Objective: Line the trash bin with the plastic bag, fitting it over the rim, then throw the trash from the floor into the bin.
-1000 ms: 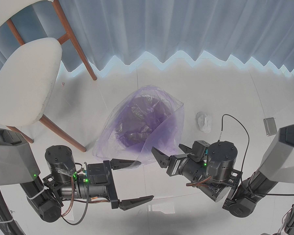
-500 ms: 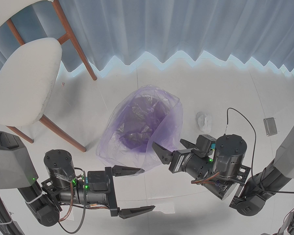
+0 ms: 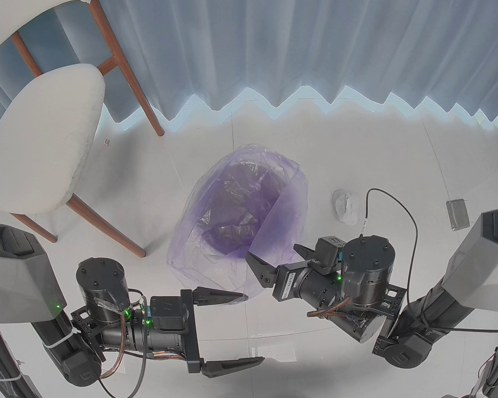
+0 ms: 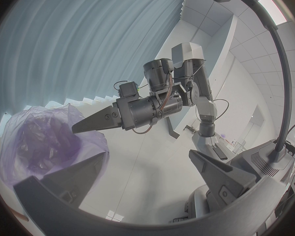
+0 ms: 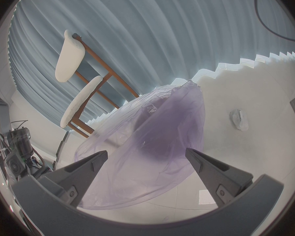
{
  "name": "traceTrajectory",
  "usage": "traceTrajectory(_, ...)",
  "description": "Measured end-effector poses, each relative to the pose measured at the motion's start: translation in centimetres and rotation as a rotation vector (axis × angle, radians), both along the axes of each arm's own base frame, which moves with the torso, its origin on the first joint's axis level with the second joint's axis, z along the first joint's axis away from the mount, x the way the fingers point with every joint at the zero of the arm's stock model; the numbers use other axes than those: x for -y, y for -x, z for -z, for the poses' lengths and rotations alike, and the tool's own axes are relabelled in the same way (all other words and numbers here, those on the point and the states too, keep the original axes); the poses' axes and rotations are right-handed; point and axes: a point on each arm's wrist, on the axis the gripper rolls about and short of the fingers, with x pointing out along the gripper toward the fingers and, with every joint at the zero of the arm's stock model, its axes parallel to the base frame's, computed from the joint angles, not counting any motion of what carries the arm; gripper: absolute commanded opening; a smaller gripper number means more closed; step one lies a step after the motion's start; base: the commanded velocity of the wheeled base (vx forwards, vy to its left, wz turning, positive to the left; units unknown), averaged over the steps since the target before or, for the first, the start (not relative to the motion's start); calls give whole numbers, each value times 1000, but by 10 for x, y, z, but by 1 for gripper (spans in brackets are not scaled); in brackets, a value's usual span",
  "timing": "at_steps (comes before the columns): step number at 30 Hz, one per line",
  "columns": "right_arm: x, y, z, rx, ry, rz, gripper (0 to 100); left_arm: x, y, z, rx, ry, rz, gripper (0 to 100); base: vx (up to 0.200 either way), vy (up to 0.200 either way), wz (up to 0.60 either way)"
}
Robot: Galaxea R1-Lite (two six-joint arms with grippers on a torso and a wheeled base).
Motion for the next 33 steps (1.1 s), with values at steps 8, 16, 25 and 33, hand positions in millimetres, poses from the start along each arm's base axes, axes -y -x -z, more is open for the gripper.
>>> traceTrajectory(8, 1, -1, 2, 1, 1, 6, 0, -1, 1, 2, -8, -6, -2, 100, 0, 0, 0)
traceTrajectory(16, 27, 10, 8, -34, 29, 37, 0, -2, 1, 3, -16, -10, -6, 100, 0, 0, 0)
traceTrajectory(25, 47, 2, 32, -22, 4, 86, 0, -22, -15, 17, -72, -37, -103, 100, 0, 0, 0)
traceTrajectory(33, 52, -16, 71, -68, 33, 121, 0, -46, -38, 46, -163, -74, -223, 100, 0, 0, 0)
